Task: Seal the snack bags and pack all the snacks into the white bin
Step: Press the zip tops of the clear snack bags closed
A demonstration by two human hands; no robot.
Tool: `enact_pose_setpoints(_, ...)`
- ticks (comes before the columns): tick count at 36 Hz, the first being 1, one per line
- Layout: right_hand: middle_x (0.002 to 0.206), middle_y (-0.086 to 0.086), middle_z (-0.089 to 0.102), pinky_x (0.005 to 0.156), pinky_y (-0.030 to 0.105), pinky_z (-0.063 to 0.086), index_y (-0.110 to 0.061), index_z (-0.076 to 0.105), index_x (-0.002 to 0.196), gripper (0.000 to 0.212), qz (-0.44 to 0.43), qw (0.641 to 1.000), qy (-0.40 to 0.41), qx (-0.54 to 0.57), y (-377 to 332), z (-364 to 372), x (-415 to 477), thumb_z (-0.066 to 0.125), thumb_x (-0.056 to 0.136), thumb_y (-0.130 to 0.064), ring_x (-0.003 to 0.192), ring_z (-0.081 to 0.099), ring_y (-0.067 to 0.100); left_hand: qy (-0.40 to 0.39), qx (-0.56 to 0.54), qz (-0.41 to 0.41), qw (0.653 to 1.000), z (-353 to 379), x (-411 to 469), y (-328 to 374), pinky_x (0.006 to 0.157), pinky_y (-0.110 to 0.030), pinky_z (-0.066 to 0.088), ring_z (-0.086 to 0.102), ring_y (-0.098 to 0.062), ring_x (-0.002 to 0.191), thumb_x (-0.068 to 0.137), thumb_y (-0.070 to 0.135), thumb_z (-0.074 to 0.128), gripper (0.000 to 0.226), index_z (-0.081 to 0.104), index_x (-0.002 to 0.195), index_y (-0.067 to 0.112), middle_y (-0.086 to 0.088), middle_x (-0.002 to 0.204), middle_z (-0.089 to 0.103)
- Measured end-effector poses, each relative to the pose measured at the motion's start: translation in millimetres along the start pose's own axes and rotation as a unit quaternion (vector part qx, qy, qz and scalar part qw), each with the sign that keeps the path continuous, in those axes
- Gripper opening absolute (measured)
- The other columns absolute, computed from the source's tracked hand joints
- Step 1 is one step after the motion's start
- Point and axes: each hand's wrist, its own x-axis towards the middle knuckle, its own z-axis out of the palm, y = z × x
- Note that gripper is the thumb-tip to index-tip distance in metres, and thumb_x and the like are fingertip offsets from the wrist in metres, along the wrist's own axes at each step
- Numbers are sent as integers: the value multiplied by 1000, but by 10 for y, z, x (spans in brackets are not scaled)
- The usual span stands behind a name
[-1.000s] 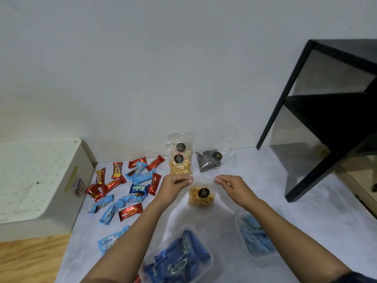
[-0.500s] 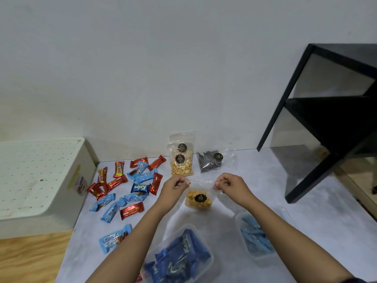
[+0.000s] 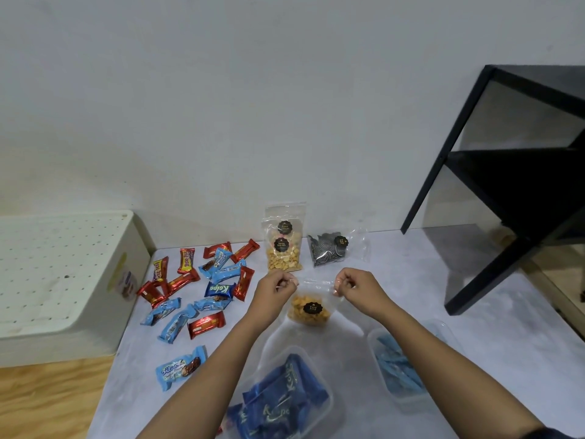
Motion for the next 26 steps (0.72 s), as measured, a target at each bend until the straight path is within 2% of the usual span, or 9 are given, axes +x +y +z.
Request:
enact_pose_setpoints(3,77,4,66,77,31,50,-17,58,70,25,-2,1000,-17,17,9,-18,1,49,84,2,86,70,20,2,-3,3,1000,-24,4,-6,66,-7,41,51,-10,77,86,5,59,8,63,84,10,0,83,57)
enact_pose_setpoints(5,74,2,68,75,27,50,-17,60,70,23,-7,999,-28,21,-14,-28,-7,53,83,1,87,69,23,-4,-1,4,1000,-43,6,-8,66,-7,41,51,-10,76,86,5,58,8,63,84,10,0,83,57)
enact_pose_setpoints(12,72,1,70,64,22,44,-7,66,76,11,-37,997,-54,-29,-44,-51,19,58,82,-7,63,56,6,-12,-2,5,1000,-55,28,-32,65,-10,40,49,-12,74,86,7,60,5,64,85,8,0,79,56)
enact_pose_setpoints(17,74,0,71,70,30,50,-15,67,74,10,-31,998,-47,-28,-14,-37,51,59,81,-16,71,62,13,-9,-8,2,1000,-72,34,-43,64,-8,41,49,-10,73,87,7,59,7,64,84,11,1,79,56)
enact_pose_setpoints(21,69,-2,69,67,22,48,-13,66,74,11,-24,997,-74,-18,-77,-18,49,59,82,-9,61,59,1,-13,-8,0,1000,-81,24,-29,64,-6,41,50,-9,74,87,6,59,10,63,82,14,2,81,57)
enact_pose_setpoints(23,69,0,68,67,19,48,-11,65,74,12,-26,995,-96,-19,-118,-9,51,58,82,-5,62,60,2,-17,-3,0,1000,-80,22,-33,65,-6,41,51,-9,75,87,6,58,8,64,85,12,2,82,57)
enact_pose_setpoints(26,69,0,66,69,23,48,-13,64,72,14,-32,994,-99,-24,-133,4,77,58,81,-5,65,60,8,-18,-7,-5,1000,-88,27,-61,66,-8,42,51,-11,77,87,7,59,7,65,87,11,0,83,57)
